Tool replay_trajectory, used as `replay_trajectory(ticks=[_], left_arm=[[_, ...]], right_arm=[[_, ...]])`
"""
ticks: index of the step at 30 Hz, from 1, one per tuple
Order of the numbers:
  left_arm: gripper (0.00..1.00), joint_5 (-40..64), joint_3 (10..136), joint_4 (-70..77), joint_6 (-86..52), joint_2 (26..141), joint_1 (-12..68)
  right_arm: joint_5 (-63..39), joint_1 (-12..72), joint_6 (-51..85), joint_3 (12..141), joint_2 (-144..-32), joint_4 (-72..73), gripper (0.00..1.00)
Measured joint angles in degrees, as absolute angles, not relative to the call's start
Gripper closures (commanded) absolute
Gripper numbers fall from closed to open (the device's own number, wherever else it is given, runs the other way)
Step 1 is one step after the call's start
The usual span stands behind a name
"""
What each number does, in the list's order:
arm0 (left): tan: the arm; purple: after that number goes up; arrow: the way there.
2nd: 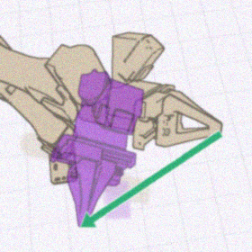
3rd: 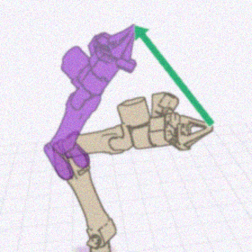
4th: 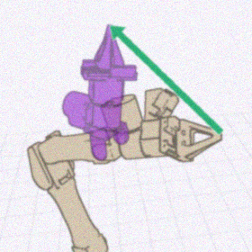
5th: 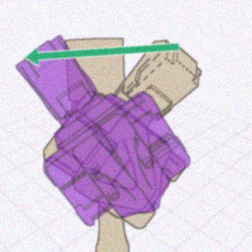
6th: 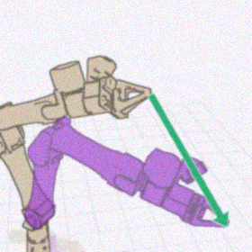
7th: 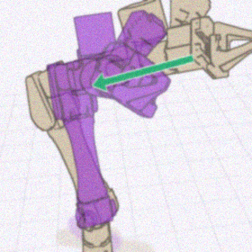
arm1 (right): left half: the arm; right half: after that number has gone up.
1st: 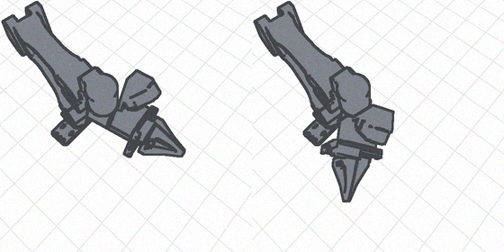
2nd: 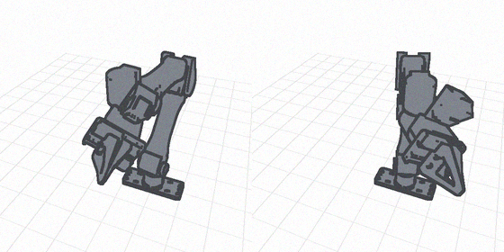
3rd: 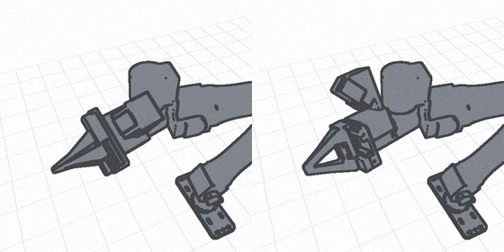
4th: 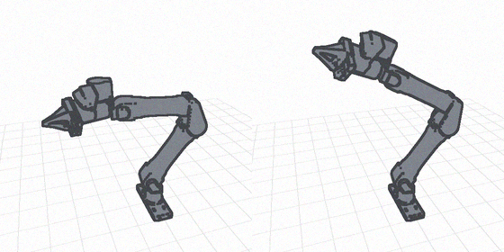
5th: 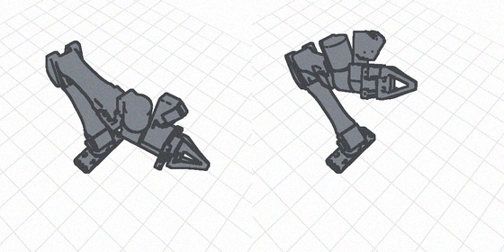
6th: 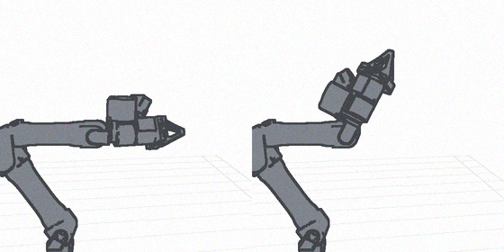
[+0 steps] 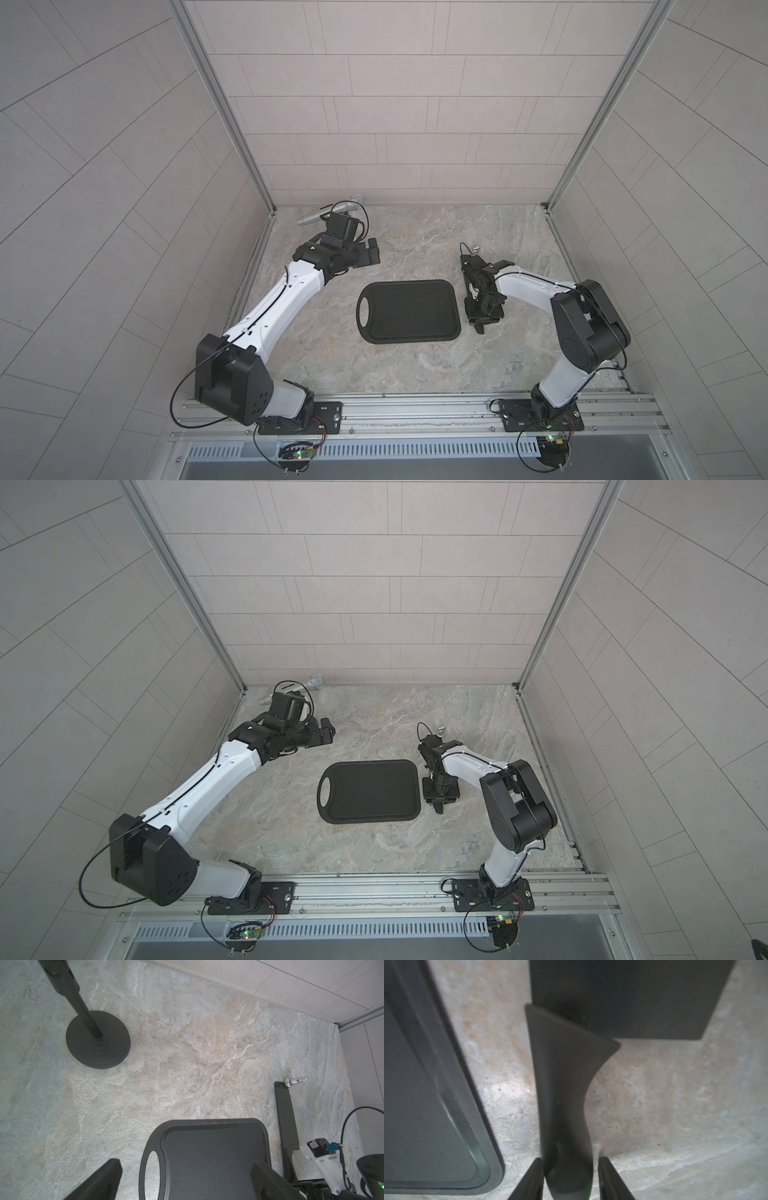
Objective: Align the knife with the edge of the cutting board
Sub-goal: Pick up the knife at the center of the board.
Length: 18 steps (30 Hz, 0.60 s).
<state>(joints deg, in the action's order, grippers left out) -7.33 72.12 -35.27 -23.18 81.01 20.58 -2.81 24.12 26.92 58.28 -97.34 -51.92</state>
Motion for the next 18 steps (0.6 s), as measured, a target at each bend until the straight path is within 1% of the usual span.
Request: replay_trajectory(ticks=[3, 6, 8, 14, 18], left_arm=[[0.00, -7.2, 72.5, -35.4, -23.2, 81.0, 20.6], [0.00, -7.0, 72.8, -35.4, -23.2, 81.1, 20.6], [0.00, -6.9, 72.8, -35.4, -23.2, 81.1, 20.6], [0.00, -6.8, 72.8, -35.4, -23.2, 81.1, 20.6], [0.00, -6.6, 72.8, -35.4, -23.2, 81.1, 20.6]], right_arm=[[-2.8, 24.4, 27.2, 58.3, -98.0, -51.8, 0.69], [-3.1, 24.4, 27.4, 58.3, -98.1, -51.8, 0.86], [-3.3, 24.4, 27.3, 58.4, -98.1, -51.9, 1.00], [-3.2, 24.5, 27.8, 58.0, -97.6, -51.5, 1.00], [-3.2, 25.0, 28.1, 56.1, -95.2, -49.2, 1.00]])
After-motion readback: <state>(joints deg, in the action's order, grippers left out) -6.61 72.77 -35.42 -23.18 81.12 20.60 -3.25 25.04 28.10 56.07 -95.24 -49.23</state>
